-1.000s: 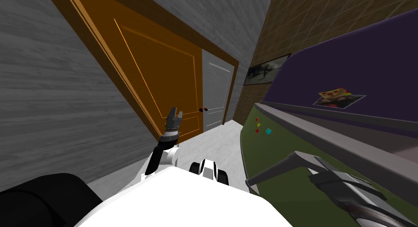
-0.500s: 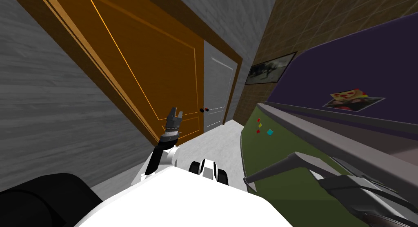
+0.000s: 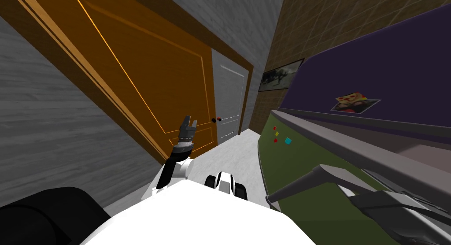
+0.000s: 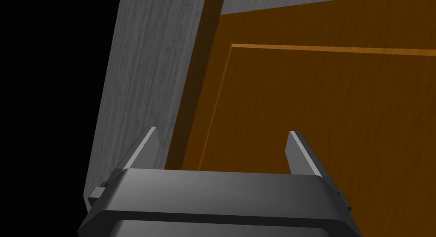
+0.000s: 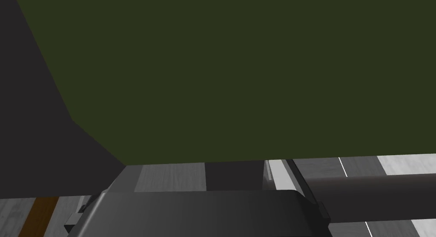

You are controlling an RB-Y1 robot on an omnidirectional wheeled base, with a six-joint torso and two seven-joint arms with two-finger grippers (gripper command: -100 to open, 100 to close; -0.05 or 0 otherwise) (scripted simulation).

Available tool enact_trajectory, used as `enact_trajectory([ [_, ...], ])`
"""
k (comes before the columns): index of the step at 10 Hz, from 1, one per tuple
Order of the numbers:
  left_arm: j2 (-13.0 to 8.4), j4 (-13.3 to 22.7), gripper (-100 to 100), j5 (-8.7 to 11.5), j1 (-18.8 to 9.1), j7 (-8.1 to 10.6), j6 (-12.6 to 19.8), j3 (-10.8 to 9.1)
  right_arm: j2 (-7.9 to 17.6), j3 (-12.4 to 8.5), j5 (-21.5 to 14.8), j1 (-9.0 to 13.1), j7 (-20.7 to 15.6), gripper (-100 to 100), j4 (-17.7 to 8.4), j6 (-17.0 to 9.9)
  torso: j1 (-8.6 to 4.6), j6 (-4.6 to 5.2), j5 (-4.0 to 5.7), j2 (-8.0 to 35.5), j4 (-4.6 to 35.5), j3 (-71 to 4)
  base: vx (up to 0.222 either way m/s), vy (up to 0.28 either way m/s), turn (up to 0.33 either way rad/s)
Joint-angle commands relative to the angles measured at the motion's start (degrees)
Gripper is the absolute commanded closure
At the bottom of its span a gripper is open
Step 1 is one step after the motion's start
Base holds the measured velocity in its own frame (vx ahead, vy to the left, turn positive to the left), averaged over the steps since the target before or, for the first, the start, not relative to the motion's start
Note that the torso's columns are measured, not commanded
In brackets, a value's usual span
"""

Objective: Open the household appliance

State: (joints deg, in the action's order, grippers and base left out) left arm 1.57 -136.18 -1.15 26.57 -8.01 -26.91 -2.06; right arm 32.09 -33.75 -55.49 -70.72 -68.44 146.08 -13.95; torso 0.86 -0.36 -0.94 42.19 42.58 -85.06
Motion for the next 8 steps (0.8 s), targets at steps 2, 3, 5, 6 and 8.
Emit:
enact_trajectory([
  [2,0.0,0.0,0,0.0,0.0,0.0,0.0,0.0,0.3,-0.3,0.6,-1.4,-0.1,-100,1.3,-0.4,0.09,-0.06,-0.17,0.0,0.0,-0.1,0.013,-0.014,-0.033],
  [3,0.0,0.0,0,0.0,0.0,0.0,0.0,0.01,0.4,-0.1,0.6,-1.7,-0.2,0,1.1,-0.5,0.04,0.05,0.05,0.0,0.0,0.0,-0.008,-0.003,-0.01],
  [5,0.0,0.0,0,0.0,0.0,0.0,0.0,0.01,0.3,0.4,0.7,-2.0,-0.3,0,0.7,-0.2,-0.35,0.28,0.43,0.2,-0.1,0.4,0.0,0.0,0.0],
  [6,0.0,0.0,0,0.0,0.0,0.0,0.0,0.01,0.3,0.6,0.7,-2.1,-0.3,0,0.6,-0.2,-0.49,0.34,0.55,0.3,-0.1,0.5,0.0,0.0,0.0],
  [8,0.0,0.0,0,0.0,0.0,0.0,0.0,0.01,0.3,0.8,0.7,-2.2,-0.3,0,0.4,0.0,-0.62,0.4,0.7,0.3,-0.1,0.6,0.0,0.0,0.0],
])
